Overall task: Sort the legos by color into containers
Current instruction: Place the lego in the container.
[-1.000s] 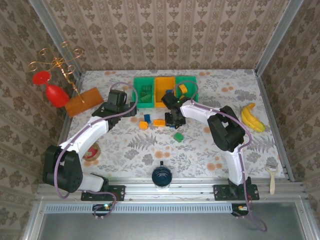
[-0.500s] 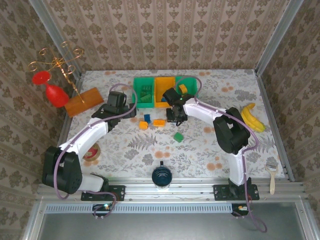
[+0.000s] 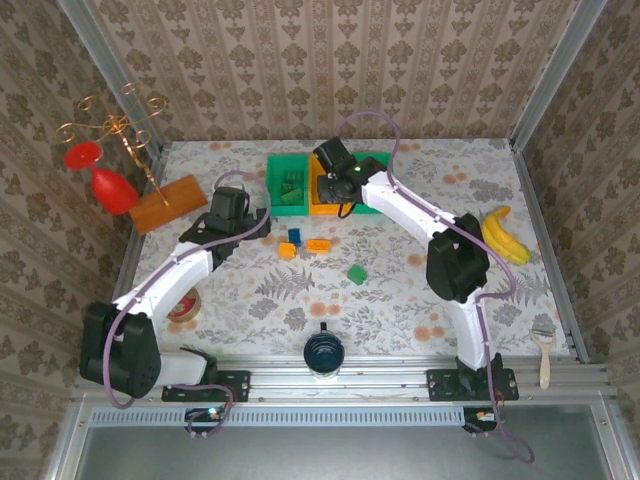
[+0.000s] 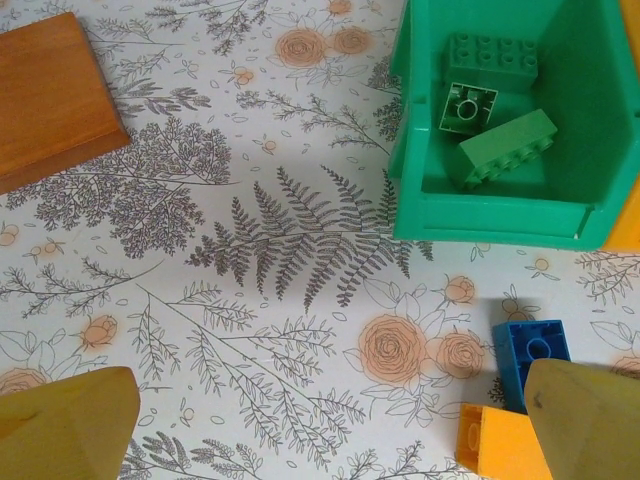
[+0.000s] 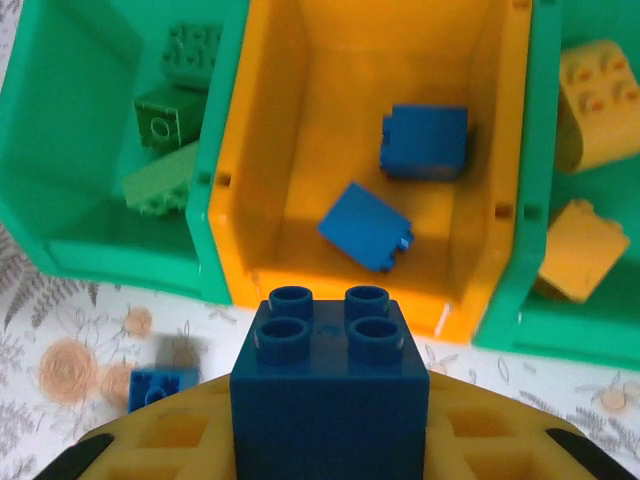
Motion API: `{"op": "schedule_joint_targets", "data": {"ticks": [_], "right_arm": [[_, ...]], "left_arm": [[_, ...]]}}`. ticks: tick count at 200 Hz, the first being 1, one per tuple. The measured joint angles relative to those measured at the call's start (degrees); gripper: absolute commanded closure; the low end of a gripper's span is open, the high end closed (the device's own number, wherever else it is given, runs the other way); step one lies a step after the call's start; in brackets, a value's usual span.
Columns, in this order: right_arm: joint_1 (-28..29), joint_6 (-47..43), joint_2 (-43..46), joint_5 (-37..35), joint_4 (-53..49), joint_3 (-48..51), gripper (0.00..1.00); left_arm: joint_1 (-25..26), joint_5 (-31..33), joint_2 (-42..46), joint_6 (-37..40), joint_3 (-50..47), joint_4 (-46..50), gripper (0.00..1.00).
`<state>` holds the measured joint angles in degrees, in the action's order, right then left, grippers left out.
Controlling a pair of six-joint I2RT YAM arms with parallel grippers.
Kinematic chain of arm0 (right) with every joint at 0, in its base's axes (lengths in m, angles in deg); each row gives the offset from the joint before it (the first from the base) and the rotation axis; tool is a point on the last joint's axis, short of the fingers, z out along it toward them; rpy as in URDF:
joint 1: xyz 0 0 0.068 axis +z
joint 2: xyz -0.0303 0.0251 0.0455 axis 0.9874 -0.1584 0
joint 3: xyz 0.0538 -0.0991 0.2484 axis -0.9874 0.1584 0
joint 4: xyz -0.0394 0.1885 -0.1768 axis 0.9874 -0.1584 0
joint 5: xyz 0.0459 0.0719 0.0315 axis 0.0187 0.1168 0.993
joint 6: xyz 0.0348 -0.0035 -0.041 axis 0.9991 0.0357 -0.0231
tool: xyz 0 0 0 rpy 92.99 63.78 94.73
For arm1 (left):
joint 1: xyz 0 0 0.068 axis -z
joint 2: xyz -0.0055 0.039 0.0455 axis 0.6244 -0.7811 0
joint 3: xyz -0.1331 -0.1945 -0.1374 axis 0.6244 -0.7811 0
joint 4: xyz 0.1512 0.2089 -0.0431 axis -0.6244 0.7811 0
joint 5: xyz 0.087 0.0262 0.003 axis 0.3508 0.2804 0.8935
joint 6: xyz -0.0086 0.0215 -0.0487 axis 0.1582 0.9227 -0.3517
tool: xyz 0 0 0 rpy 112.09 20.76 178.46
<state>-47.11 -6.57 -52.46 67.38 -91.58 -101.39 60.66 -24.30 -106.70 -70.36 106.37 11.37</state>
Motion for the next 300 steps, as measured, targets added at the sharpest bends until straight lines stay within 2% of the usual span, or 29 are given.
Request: {"op": "schedule_joint_targets", "data": {"ticks": [58,106,161,196,259,300], "right_arm": [[-0.5,-3.7,-9.9,-2.5,-1.5,-10.8,0.80],[-1.5,-4.7,-14.5,-3.1,-2.4,-17.1,0.75],[-2.4,-5.4,-16.7,-3.0,-2.5,-20.0,0.58],[-2.6,-5.6,-17.0,-2.7,-2.6,-20.7,0.48],[-2.3,-5.6,-16.9,-1.5,-3.0,-20.4,0.42],[-0.8,-4.9,-13.1,-0.4,-3.0,-14.2,0.36]], "left_arm": [[0.0,-0.8,1.5,-0.8,-1.7,-0.2,0.00],[0.0,-1.9,3.2,-1.5,-3.7,-0.4,0.00],[0.0,-3.1,3.5,-2.1,-4.2,-0.4,0.00],[0.0,-3.9,3.5,-2.3,-4.3,-0.4,0.00],[0.0,-4.1,3.8,-2.4,-6.1,-0.4,0.00],[0.0,-4.1,4.2,-2.9,-6.6,-0.4,0.00]]}}
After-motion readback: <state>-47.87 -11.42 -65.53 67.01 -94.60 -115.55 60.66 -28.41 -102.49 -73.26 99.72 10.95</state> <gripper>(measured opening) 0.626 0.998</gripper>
